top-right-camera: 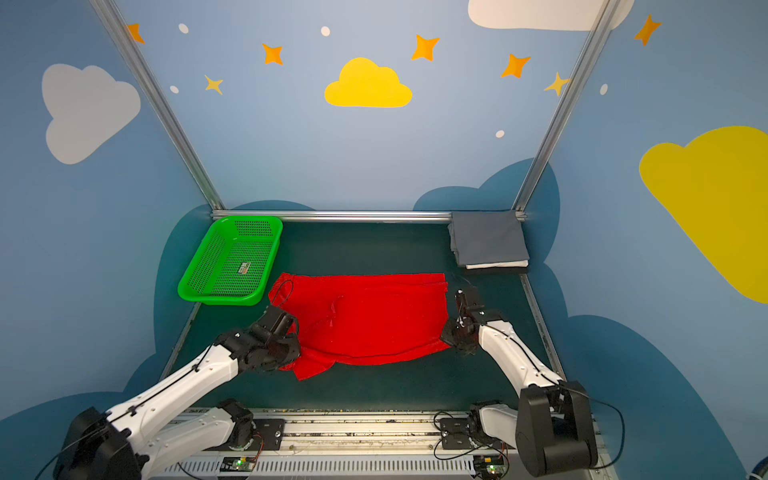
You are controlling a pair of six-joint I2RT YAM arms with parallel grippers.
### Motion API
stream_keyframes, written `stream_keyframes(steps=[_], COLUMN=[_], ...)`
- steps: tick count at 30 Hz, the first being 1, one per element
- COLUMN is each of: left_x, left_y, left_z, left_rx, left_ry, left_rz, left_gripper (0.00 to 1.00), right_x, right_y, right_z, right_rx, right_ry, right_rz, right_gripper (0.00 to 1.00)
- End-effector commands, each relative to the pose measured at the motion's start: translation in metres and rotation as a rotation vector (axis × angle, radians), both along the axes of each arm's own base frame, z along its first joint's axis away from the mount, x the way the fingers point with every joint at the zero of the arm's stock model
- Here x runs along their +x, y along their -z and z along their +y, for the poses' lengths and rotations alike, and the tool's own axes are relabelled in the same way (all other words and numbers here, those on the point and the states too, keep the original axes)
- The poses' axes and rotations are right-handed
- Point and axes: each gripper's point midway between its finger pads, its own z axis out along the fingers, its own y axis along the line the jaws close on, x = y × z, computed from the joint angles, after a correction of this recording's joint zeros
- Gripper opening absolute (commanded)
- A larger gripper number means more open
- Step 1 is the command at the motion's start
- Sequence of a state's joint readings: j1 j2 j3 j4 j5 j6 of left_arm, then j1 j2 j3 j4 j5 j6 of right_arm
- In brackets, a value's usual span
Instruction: Fold and stack the t-shirts
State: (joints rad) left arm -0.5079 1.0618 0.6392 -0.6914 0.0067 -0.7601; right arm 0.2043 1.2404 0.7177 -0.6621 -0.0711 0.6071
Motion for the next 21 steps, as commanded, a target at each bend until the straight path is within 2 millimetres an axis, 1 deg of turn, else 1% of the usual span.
stream_keyframes(steps=[1, 7, 10, 13, 17, 18, 19, 21], left_x=[0.017, 0.037, 0.051, 0.066, 0.083, 0.086, 0.090, 0.098], left_y=[-0.013, -0.021, -0.025, -0.024, -0.021, -0.019, -0.018, -0.015], left_z=[0.000, -0.002, -0.002, -0.004, 0.001, 0.003, 0.004, 0.009], left_rx=[0.035, 0.102, 0.126, 0.126, 0.143, 0.148, 0.154, 0.176], left_ry=[0.029, 0.077, 0.079, 0.073, 0.049, 0.044, 0.041, 0.028], left_rz=[-0.018, 0.019, 0.026, 0.021, 0.022, 0.023, 0.024, 0.022], left_gripper=[0.06, 0.07, 0.07, 0.07, 0.08, 0.09, 0.13, 0.30], right_x=[0.020, 0.041, 0.051, 0.061, 0.071, 0.073, 0.074, 0.076], right_y=[-0.007, -0.005, -0.004, -0.002, 0.002, 0.003, 0.004, 0.008], right_z=[-0.001, 0.001, 0.002, 0.003, 0.005, 0.004, 0.004, 0.003], right_rx=[-0.017, -0.010, -0.007, -0.005, 0.001, 0.000, -0.003, -0.009], right_ry=[-0.003, -0.007, -0.008, -0.009, -0.013, -0.013, -0.013, -0.015], right_rz=[-0.031, -0.026, -0.019, -0.017, -0.006, -0.004, 0.000, 0.006], right_gripper=[0.00, 0.00, 0.00, 0.00, 0.00, 0.00, 0.00, 0.00])
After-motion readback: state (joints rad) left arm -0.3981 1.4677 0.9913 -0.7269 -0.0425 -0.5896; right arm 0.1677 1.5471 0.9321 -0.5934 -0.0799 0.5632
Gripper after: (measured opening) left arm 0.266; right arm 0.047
